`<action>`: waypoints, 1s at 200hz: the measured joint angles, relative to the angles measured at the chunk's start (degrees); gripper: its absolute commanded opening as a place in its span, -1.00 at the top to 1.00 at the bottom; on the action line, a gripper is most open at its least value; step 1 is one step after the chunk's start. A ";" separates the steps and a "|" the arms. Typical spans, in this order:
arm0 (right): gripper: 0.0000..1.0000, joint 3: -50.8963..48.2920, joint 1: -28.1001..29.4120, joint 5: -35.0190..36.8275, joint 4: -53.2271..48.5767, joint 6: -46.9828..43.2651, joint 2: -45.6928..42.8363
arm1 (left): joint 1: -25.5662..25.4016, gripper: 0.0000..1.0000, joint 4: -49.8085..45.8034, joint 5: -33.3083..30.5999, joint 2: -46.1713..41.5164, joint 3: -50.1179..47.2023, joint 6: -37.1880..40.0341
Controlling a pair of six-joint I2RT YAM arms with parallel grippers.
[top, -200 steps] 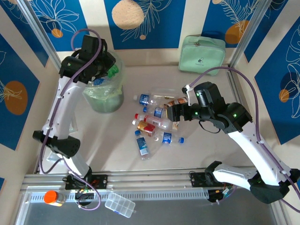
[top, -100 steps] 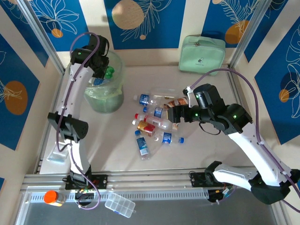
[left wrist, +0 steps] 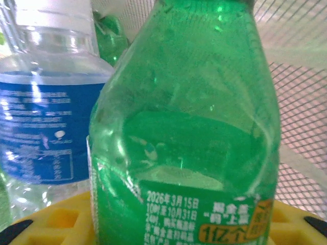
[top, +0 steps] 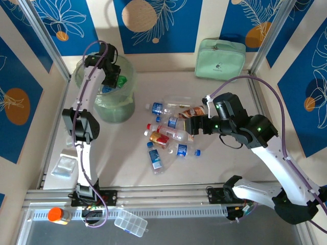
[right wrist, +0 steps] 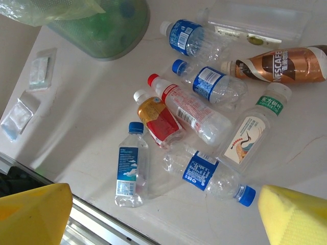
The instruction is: Put the plastic bottles in the bin
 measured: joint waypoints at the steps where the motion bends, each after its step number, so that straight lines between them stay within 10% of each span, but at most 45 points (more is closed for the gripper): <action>1: -0.88 -0.04 -0.02 0.00 -0.02 0.00 0.00 | 0.00 0.07 0.02 0.07 0.07 0.00 0.00; 82: -0.89 -0.13 -0.02 0.39 -0.09 -0.72 -0.37 | 0.22 -0.89 1.90 3.04 1.20 -0.39 1.66; 200: -0.88 1.64 -0.02 0.09 -0.24 -3.28 -0.39 | 0.96 -0.74 4.79 9.11 -12.24 -0.57 12.79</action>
